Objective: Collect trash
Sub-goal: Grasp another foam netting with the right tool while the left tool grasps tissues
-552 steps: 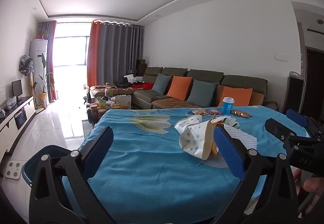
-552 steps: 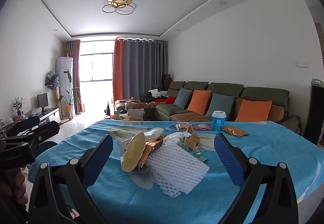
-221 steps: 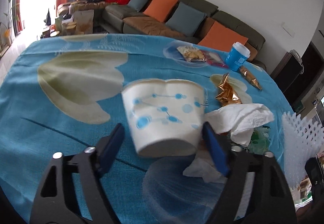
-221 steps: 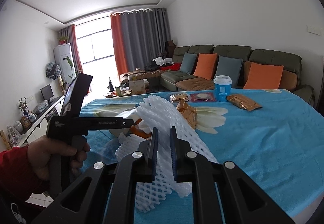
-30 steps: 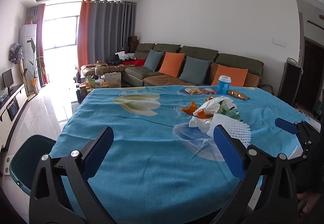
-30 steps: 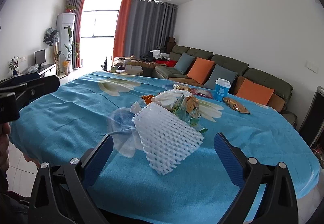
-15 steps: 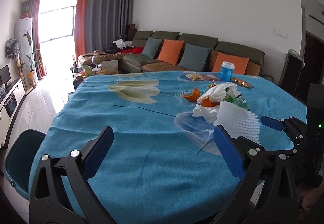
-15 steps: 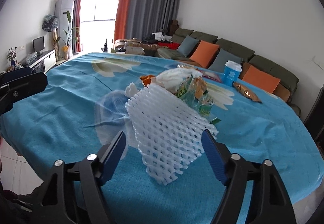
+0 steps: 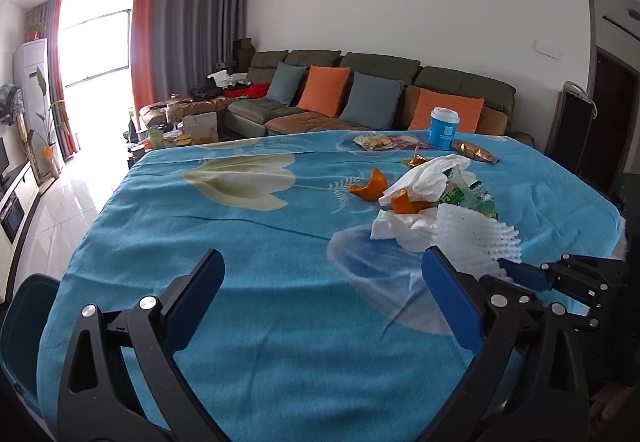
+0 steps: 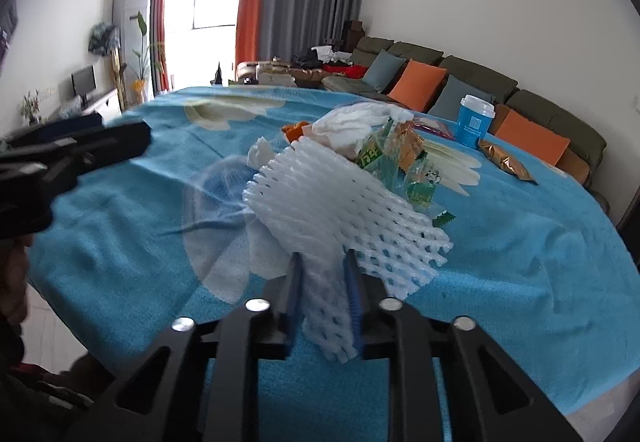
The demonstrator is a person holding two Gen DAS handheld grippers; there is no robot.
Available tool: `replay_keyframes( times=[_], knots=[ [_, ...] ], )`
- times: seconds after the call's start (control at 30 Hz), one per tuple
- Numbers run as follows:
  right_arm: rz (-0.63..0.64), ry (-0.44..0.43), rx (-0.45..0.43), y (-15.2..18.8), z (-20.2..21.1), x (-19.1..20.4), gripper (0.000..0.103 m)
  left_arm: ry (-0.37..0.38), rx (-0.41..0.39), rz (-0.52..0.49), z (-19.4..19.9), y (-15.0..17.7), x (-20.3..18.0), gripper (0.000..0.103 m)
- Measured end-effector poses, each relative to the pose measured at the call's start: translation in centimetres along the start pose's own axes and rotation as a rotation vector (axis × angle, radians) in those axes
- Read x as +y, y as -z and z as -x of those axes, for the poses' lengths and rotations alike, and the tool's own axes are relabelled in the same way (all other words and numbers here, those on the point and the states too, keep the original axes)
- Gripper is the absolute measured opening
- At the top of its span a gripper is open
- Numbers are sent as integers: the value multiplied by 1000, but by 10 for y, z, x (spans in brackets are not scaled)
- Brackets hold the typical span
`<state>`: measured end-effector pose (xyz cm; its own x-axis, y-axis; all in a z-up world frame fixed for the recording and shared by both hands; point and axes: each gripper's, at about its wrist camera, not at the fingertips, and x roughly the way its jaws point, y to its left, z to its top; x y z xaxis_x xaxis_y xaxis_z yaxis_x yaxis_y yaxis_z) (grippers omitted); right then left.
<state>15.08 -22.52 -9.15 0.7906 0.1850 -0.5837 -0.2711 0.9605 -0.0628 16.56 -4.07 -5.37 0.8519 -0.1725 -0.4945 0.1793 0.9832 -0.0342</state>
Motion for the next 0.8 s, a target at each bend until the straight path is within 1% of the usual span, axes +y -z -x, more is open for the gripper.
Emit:
replay_keyframes(
  times=[0.1, 0.2, 0.3, 0.37, 0.5, 0.53, 0.6, 0.7, 0.77, 0.8],
  knots=[
    [-30, -20, -44, -3, 12, -5, 9, 9, 0, -9, -7, -5, -4, 97],
    [-57, -14, -101, -9, 26, -13, 9, 26, -1, -7, -17, -12, -9, 97],
    [-118, -8, -164, -18, 40, -29, 9, 45, 10, -15, -28, -18, -16, 97],
    [-141, 4, -183, -21, 42, -37, 9, 61, 26, -21, -38, -21, -22, 97],
    [-173, 17, -190, -24, 38, -52, 9, 87, 83, -33, -61, -27, -35, 97],
    [-176, 18, -188, -23, 36, -54, 9, 111, 97, -37, -68, -30, -38, 97],
    [-183, 20, -184, -23, 33, -58, 9, 127, 120, -43, -78, -32, -42, 97],
    [-190, 17, -180, -23, 30, -62, 9, 185, 185, -40, -98, -36, -48, 97],
    [-193, 15, -178, -22, 29, -62, 9, 219, 231, -15, -112, -36, -50, 94],
    [-196, 14, -178, -22, 29, -63, 9, 224, 254, -12, -118, -36, -50, 87]
  ],
)
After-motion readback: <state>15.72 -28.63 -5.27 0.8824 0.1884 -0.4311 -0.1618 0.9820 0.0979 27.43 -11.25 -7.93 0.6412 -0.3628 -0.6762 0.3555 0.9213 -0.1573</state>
